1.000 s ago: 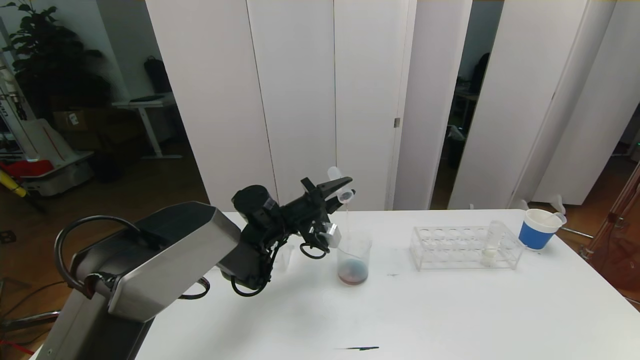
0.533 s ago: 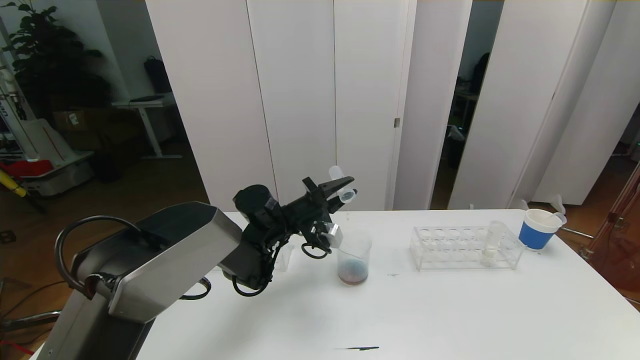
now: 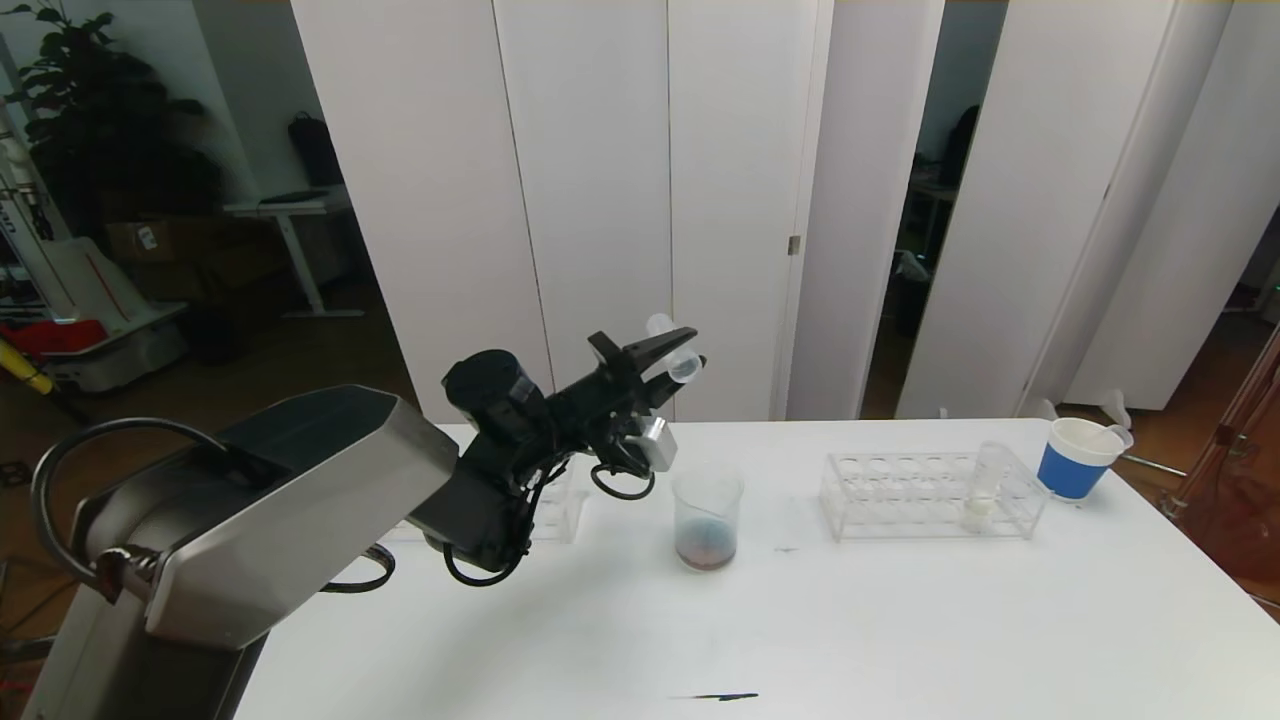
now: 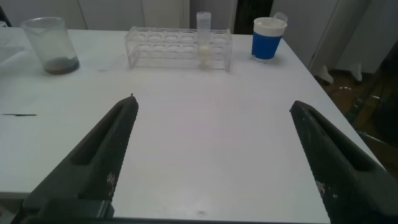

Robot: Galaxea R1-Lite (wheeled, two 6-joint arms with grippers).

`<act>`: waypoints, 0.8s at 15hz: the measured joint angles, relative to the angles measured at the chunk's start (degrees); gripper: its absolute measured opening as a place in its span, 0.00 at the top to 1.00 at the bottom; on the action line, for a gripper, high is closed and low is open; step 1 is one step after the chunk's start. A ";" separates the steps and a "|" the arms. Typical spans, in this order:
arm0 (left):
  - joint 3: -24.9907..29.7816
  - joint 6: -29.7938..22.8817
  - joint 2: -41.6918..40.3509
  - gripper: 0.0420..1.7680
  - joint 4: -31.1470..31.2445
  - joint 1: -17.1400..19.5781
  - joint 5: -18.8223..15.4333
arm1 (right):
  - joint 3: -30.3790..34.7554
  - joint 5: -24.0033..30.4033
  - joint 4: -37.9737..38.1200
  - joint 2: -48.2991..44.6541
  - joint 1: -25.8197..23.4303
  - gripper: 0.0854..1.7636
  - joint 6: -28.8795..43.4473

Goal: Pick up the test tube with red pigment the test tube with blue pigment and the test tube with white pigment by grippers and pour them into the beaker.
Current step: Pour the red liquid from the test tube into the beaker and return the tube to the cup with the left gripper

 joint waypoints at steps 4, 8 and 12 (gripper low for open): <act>6.80 -3.41 -6.58 0.69 2.95 1.12 1.74 | 0.00 0.00 -0.02 0.00 0.00 0.01 -0.02; 10.46 -27.76 -16.43 0.69 24.43 -0.17 12.43 | 0.00 0.00 0.00 0.00 0.00 0.01 0.00; 11.59 -48.51 -27.81 0.69 46.95 -1.94 19.14 | 0.00 0.00 0.00 0.00 0.00 0.01 -0.02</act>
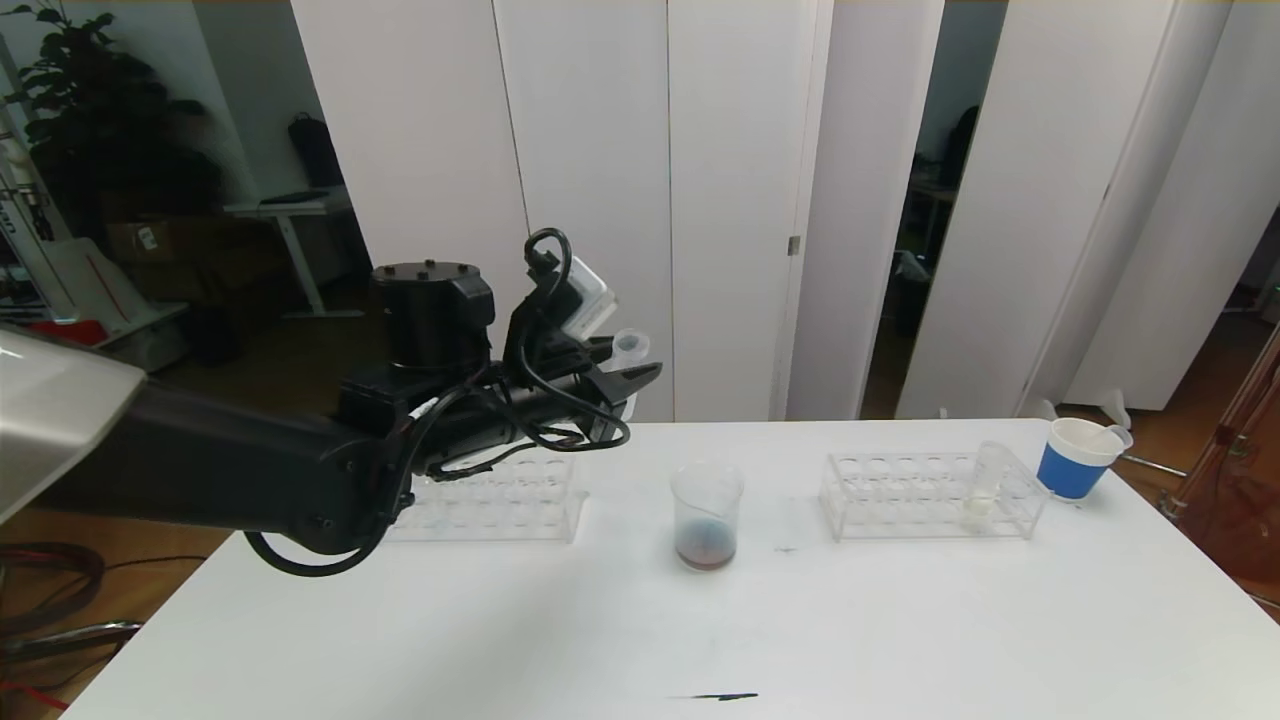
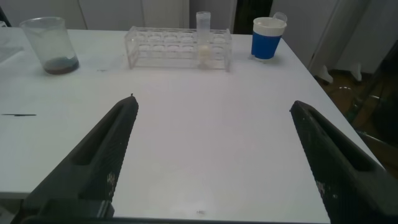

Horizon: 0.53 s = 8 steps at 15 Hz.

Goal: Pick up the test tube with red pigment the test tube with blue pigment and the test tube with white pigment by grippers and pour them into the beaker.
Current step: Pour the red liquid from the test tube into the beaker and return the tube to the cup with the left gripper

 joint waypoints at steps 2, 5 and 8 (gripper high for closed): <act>-0.63 -13.46 -4.41 0.69 10.14 -1.10 3.02 | 0.00 0.00 0.00 0.00 0.00 0.01 0.02; -4.96 -31.24 -8.87 0.69 27.15 -3.17 14.86 | 0.00 0.00 0.00 0.00 0.00 0.01 0.02; -6.17 -39.72 -10.86 0.69 27.89 -3.55 34.08 | 0.00 0.02 -0.02 0.00 0.00 0.01 0.00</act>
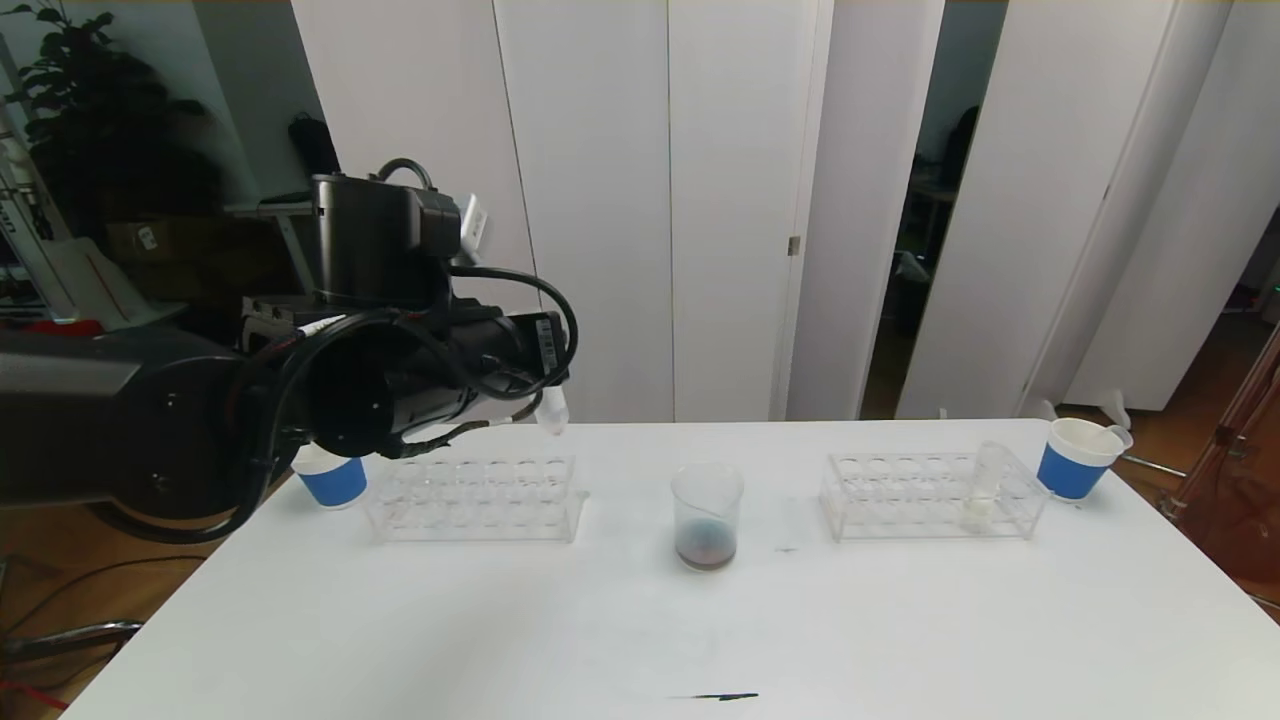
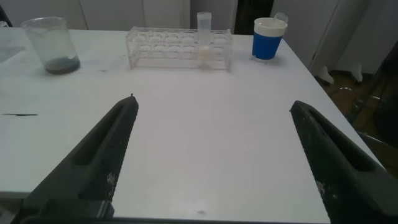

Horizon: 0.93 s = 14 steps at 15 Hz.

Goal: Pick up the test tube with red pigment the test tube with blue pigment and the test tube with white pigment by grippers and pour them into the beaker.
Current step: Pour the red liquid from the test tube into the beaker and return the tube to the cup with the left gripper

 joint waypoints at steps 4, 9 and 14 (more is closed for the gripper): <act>2.71 -0.71 0.82 0.69 -10.53 5.62 24.92 | 0.00 -0.02 0.02 0.00 0.00 0.01 0.00; 4.94 4.11 3.22 0.69 -24.50 19.02 27.73 | 0.00 0.00 0.00 0.00 0.00 0.01 0.00; 4.44 12.76 10.06 0.69 -39.33 29.84 22.16 | 0.00 -0.02 0.02 0.00 0.00 0.01 0.02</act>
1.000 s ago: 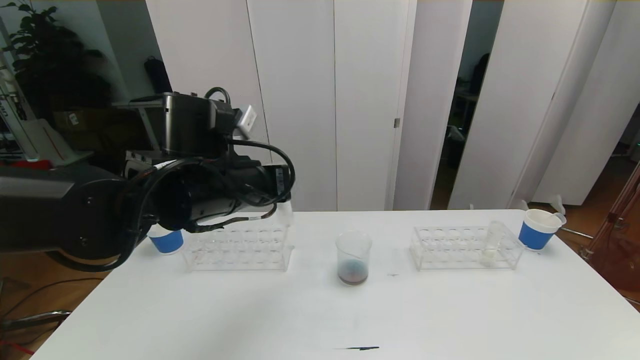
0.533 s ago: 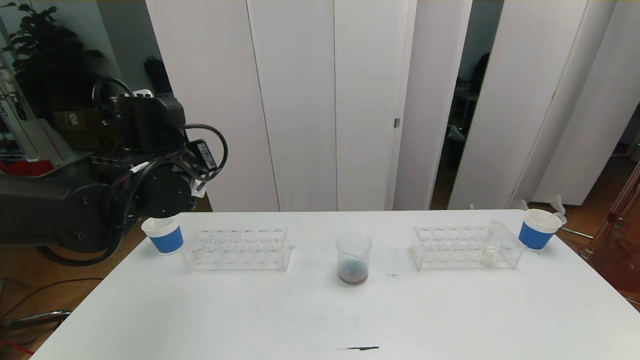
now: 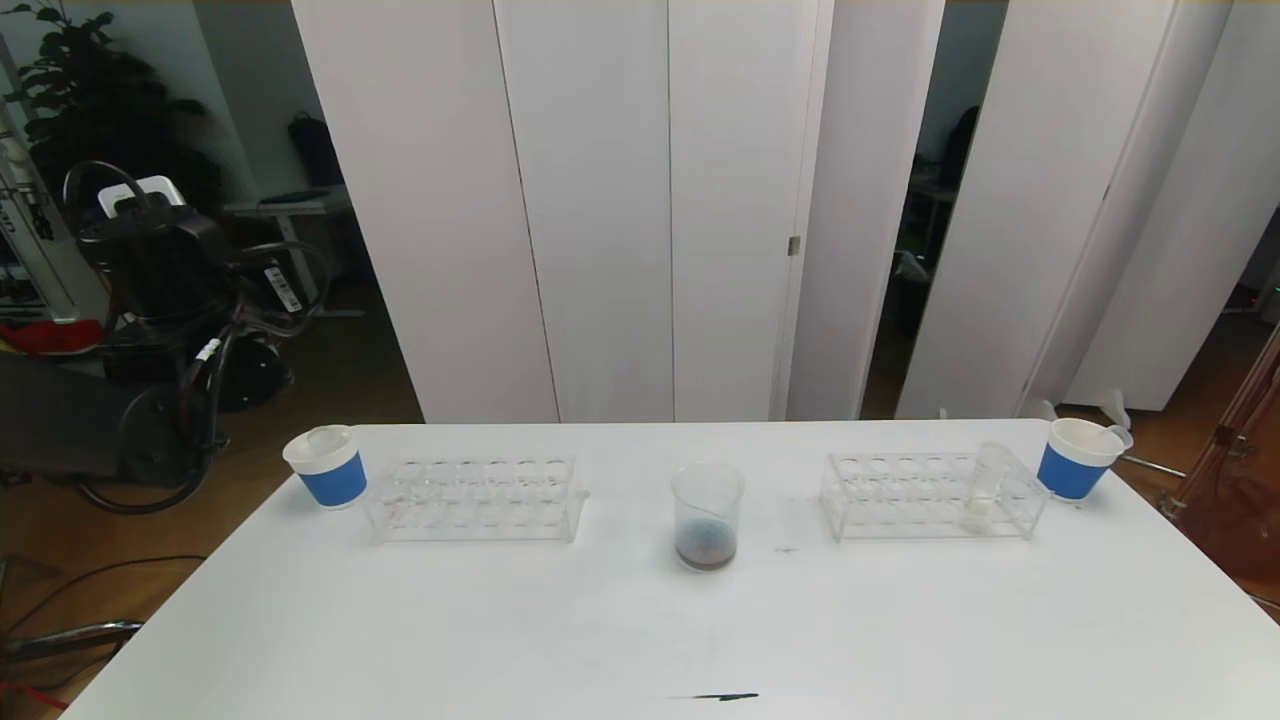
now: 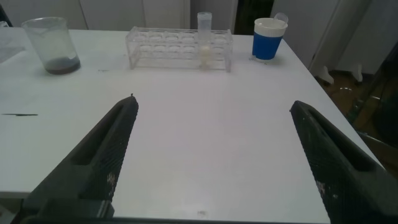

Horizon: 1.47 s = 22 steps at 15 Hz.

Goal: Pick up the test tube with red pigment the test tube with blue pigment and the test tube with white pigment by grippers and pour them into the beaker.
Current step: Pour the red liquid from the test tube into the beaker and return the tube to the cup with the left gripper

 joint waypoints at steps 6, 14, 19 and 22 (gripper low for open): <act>0.60 -1.82 10.36 0.69 -6.42 8.13 -5.62 | 0.00 0.00 0.00 0.00 0.00 0.01 0.00; 4.19 -14.03 14.75 0.69 -5.85 10.83 -16.10 | 0.00 0.02 0.00 0.00 0.00 0.01 0.00; 4.16 -17.20 17.18 0.69 -6.01 10.91 -18.97 | 0.00 0.00 -0.02 0.00 0.00 0.01 0.00; 3.74 -16.79 18.77 0.69 -6.57 10.86 -19.05 | 0.00 0.02 -0.02 0.00 0.00 0.01 -0.02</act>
